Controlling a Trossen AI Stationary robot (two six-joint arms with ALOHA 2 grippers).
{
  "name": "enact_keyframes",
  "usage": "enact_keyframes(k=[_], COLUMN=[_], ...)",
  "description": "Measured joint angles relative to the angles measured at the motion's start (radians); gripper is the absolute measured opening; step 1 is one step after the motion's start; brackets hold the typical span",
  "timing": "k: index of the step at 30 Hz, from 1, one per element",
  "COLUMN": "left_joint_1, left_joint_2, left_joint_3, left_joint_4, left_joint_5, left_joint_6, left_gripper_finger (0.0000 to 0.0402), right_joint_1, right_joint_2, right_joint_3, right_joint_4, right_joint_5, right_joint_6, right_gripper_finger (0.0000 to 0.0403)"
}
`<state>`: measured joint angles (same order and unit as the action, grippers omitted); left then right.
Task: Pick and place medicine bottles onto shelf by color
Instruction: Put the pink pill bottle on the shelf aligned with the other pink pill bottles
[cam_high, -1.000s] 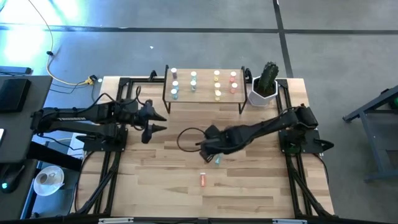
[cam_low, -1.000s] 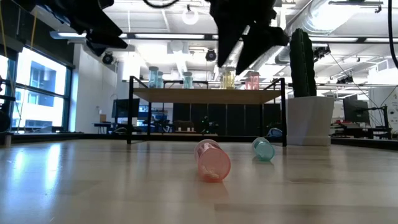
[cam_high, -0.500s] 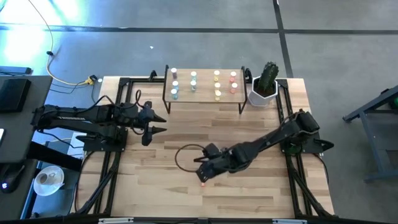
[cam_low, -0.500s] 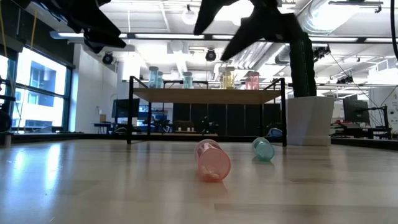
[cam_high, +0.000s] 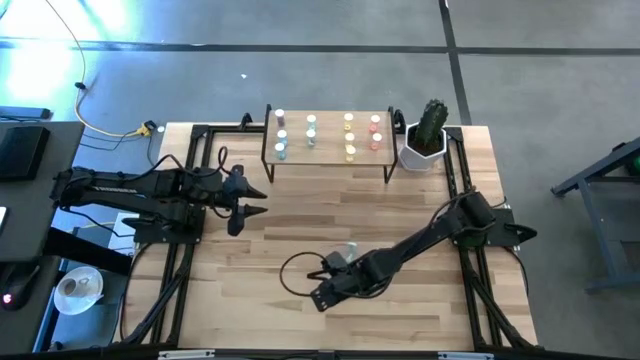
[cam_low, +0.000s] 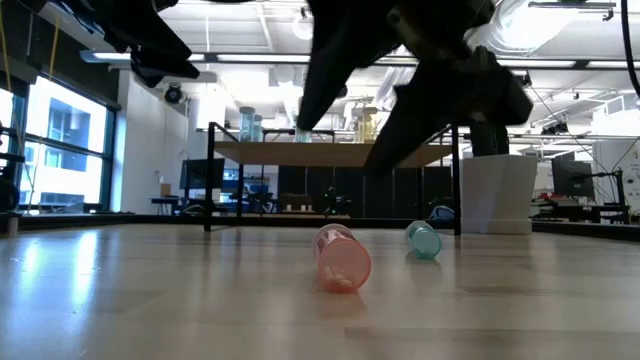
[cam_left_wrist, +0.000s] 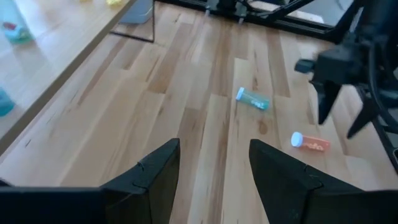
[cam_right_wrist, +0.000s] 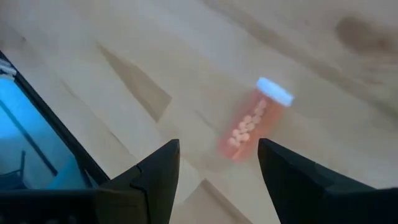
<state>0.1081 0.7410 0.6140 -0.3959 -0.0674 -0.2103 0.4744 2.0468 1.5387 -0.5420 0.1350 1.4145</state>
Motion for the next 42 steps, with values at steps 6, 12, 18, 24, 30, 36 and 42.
enact_keyframes(k=[6, 12, 18, 24, 30, 36, 42], left_joint_1=[0.0, 0.0, 0.0, 0.0, 0.0, 0.0, 0.0], left_joint_2=[0.0, 0.0, 0.0, 0.0, 0.0, 0.0, 0.0], left_joint_3=[0.0, 0.0, 0.0, 0.0, 0.0, 0.0, 0.0], left_joint_4=[-0.026, -0.035, -0.035, -0.035, -0.035, -0.04, -0.057], left_joint_5=[-0.001, -0.024, -0.027, -0.027, -0.027, -0.023, 0.024], left_joint_6=[-0.008, -0.019, -0.015, -0.015, -0.022, -0.023, -0.023], left_gripper_finger=[0.0184, 0.0184, 0.0184, 0.0184, 0.0184, 0.0184, 0.0184], right_joint_1=[0.0, -0.003, -0.012, -0.011, -0.011, -0.011, -0.029], right_joint_2=[0.054, 0.089, 0.121, 0.123, 0.124, 0.122, 0.1], right_joint_3=[0.0, 0.0, 0.005, 0.004, 0.004, 0.009, 0.076], right_joint_4=[0.034, 0.018, 0.016, 0.001, -0.032, -0.02, -0.027], right_joint_5=[-0.023, -0.026, -0.054, -0.057, -0.042, -0.024, 0.146], right_joint_6=[0.021, 0.029, 0.026, 0.019, 0.018, -0.075, -0.254], right_gripper_finger=[0.0209, 0.0209, 0.0207, 0.0153, 0.0077, 0.007, 0.009])
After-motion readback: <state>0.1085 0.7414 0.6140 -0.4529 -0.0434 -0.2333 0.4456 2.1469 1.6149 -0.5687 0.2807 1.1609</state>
